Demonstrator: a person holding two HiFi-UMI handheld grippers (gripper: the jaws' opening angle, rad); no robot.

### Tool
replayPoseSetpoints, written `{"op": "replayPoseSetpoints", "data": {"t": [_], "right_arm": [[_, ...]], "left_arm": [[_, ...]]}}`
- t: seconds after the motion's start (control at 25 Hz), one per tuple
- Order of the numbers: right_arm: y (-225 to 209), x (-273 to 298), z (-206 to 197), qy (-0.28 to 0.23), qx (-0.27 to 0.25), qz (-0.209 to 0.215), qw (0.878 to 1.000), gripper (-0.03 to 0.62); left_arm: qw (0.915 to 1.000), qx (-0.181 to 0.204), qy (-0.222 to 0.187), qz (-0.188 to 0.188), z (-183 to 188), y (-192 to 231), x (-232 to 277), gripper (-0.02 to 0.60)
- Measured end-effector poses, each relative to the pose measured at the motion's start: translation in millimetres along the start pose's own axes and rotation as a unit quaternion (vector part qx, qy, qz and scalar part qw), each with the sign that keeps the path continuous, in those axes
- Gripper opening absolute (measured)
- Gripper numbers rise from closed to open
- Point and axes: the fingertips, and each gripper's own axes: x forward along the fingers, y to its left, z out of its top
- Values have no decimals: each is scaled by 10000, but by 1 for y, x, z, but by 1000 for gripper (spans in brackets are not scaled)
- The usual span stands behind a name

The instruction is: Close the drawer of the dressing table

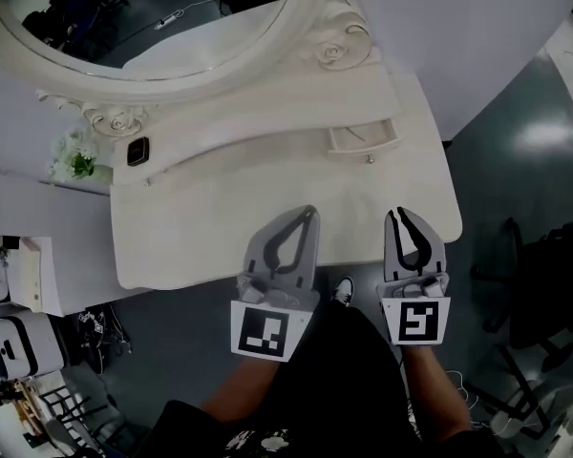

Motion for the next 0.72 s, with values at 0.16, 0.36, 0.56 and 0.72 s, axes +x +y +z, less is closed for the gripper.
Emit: {"op": "replayPoseSetpoints", "data": {"t": [0.16,0.36,0.56,0.72], "right_arm": [[0,17,-15,163,57,80,9998,67],[-2,36,-35,336,188,133,9992,100],[-1,53,-59,687,311,183,9970,143],[-4,69,-74,820,275,189,9961,152]], "left_arm": [[9999,-76,127,-12,-17,3,12,2],[9993,-196,292,-88,-39,5,29,2],[9985,-288,423,-196,-55,10,45,2],[9978,-356,489,-279,-69,10,55,2]]}}
